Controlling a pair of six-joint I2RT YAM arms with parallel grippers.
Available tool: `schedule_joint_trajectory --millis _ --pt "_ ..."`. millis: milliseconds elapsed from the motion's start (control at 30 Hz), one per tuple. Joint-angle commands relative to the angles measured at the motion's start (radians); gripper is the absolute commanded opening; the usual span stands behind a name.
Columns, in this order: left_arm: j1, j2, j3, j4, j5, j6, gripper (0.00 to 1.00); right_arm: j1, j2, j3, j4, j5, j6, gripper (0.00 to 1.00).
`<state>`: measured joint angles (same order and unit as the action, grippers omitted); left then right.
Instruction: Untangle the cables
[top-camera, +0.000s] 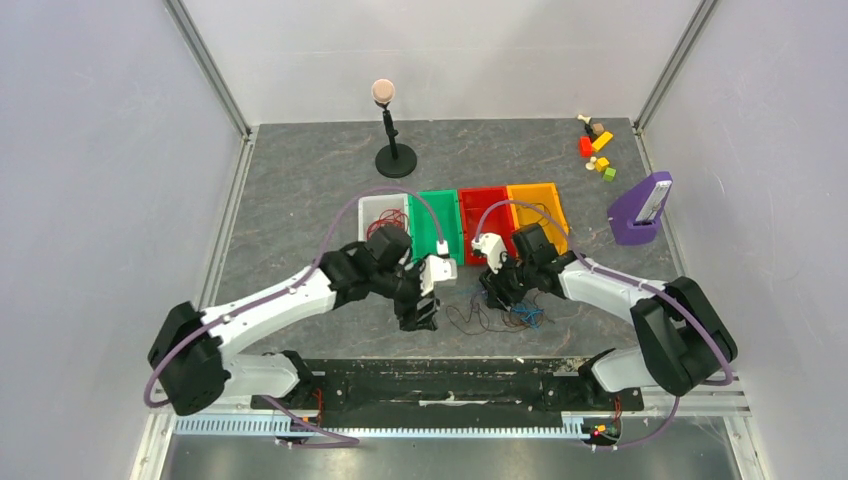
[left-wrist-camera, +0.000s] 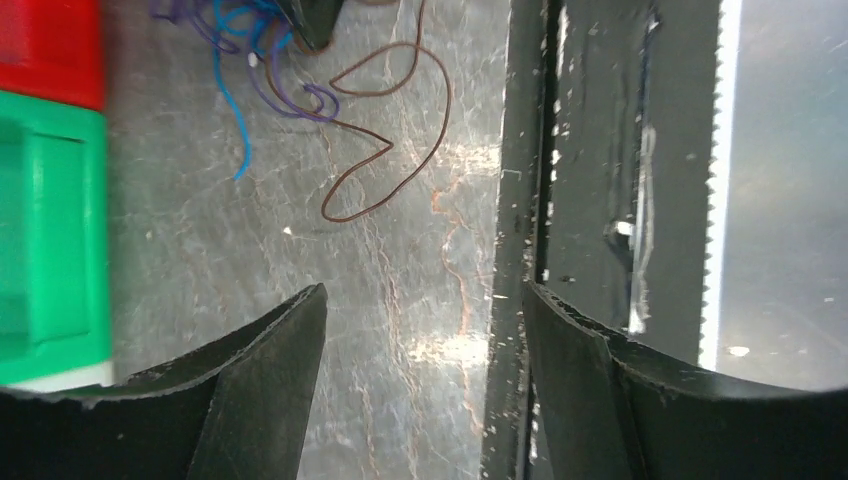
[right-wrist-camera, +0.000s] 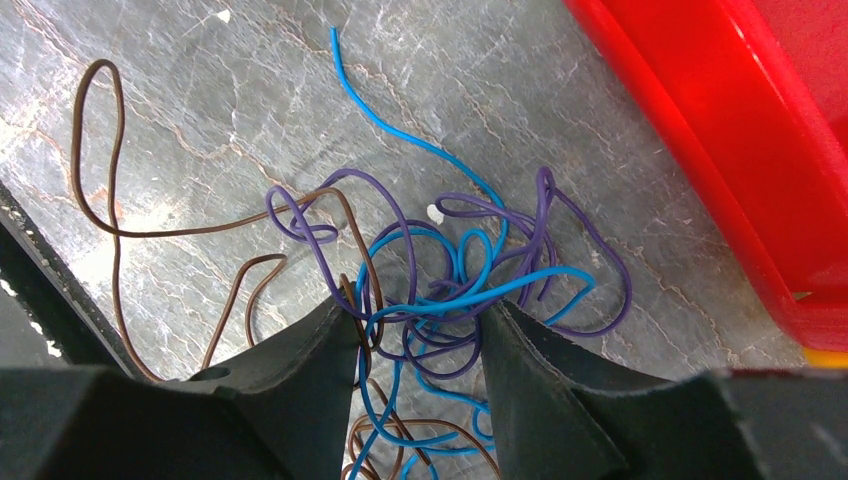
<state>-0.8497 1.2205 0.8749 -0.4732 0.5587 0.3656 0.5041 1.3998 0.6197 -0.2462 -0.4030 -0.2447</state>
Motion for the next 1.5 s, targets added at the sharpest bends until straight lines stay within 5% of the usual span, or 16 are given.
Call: schedule_joint_trajectory --millis 0,100,367,567,667,767,800,1033,1167,1467 --pt "-0.017 0.091 -0.052 0.313 0.037 0.156 0.79 -0.006 0.028 0.015 -0.095 0.026 -0.016 0.5" --pt "-0.026 0.136 -0.13 0.434 0.061 0.273 0.79 -0.006 0.032 0.035 -0.109 0.018 -0.013 0.49" --pt "-0.034 0.276 -0.194 0.644 0.022 0.306 0.77 -0.006 0.051 0.069 -0.118 -0.015 0.013 0.5" --pt "-0.034 0.359 -0.181 0.695 -0.003 0.318 0.67 -0.006 0.056 0.064 -0.118 -0.017 0.004 0.5" --pt "-0.035 0.4 -0.157 0.692 0.012 0.3 0.52 -0.007 0.058 0.059 -0.117 -0.015 0.002 0.5" --pt "-0.041 0.382 -0.116 0.589 0.046 0.313 0.09 -0.008 0.058 0.057 -0.115 -0.005 0.002 0.5" --pt "-0.042 0.355 -0.099 0.53 0.059 0.306 0.02 -0.006 0.058 0.056 -0.115 0.002 0.0 0.5" --pt "-0.006 -0.035 0.159 0.092 0.156 0.028 0.02 -0.013 0.047 0.016 -0.102 0.109 -0.078 0.5" --pt "0.013 -0.119 0.43 -0.111 0.169 -0.069 0.02 -0.035 0.032 -0.03 -0.084 0.147 -0.121 0.5" --pt "0.203 -0.132 0.816 -0.006 0.149 -0.313 0.02 -0.084 0.014 -0.057 -0.092 0.107 -0.141 0.53"
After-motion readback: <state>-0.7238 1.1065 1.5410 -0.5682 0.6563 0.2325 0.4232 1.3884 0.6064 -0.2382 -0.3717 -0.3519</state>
